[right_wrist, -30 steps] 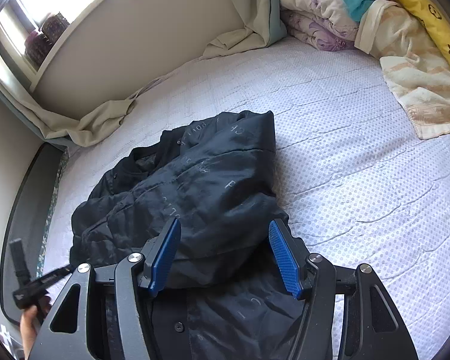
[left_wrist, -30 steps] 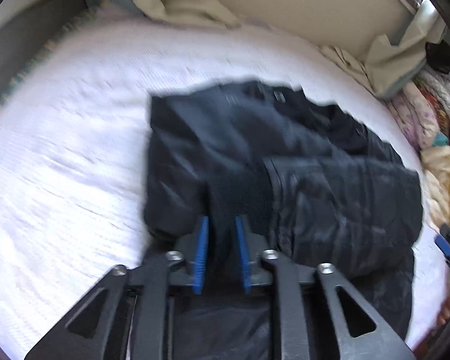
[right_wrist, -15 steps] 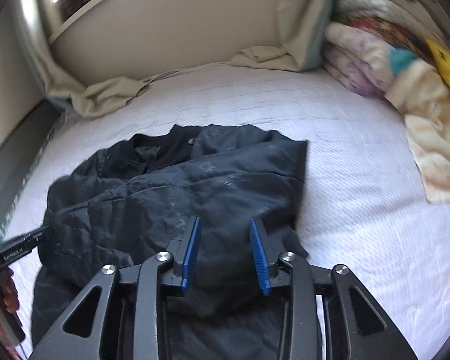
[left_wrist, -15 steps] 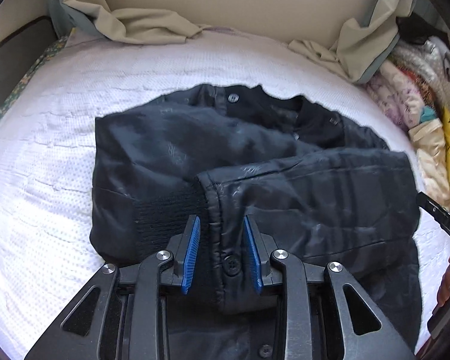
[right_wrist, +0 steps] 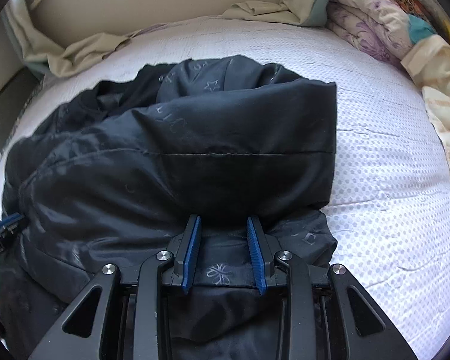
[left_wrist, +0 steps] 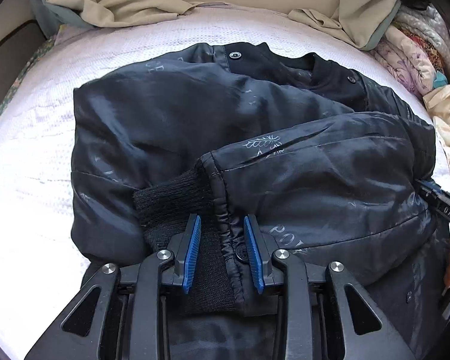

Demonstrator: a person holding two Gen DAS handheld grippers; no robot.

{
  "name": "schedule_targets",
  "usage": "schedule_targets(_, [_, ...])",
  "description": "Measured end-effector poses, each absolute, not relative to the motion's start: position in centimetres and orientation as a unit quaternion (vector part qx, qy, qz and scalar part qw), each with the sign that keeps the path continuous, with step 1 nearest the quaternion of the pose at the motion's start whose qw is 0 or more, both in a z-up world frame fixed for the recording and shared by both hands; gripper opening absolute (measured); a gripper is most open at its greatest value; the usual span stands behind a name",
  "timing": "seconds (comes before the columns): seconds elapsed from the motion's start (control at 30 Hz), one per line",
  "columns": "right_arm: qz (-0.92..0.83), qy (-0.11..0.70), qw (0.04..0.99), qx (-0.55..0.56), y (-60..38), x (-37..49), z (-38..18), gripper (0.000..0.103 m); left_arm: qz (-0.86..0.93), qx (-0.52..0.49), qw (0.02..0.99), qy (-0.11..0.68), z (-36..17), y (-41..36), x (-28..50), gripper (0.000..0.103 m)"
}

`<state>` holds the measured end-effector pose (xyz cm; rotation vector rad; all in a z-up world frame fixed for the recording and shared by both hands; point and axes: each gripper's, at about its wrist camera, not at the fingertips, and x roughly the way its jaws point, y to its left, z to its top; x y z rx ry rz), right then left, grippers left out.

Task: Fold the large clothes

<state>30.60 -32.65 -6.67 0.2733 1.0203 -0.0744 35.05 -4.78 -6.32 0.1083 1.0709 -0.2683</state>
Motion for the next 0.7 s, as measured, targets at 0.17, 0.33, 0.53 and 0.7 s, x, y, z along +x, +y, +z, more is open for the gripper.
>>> schedule_targets(0.17, [-0.043,0.479,0.868,0.125,-32.2,30.6,-7.4,0.027,-0.138,0.038,0.849,0.508,-7.3,-4.2,35.4,0.036])
schedule_targets(0.33, [-0.051,0.472,0.872,0.119,-31.9,30.5,-7.8,0.027,-0.132,0.057,0.856,0.496,-7.4,-4.6,34.6,0.036])
schedule_targets(0.53, [-0.048,0.472,0.870,0.132,-32.3,30.3,-7.7,0.027,-0.125,0.056,0.859,0.493,-6.9,-4.8,34.6,0.036])
schedule_targets(0.7, [-0.037,0.477,0.861,0.173,-33.4,30.2,-5.7,0.030,-0.138,0.035,0.854,0.500,-4.5,-4.5,34.5,0.060])
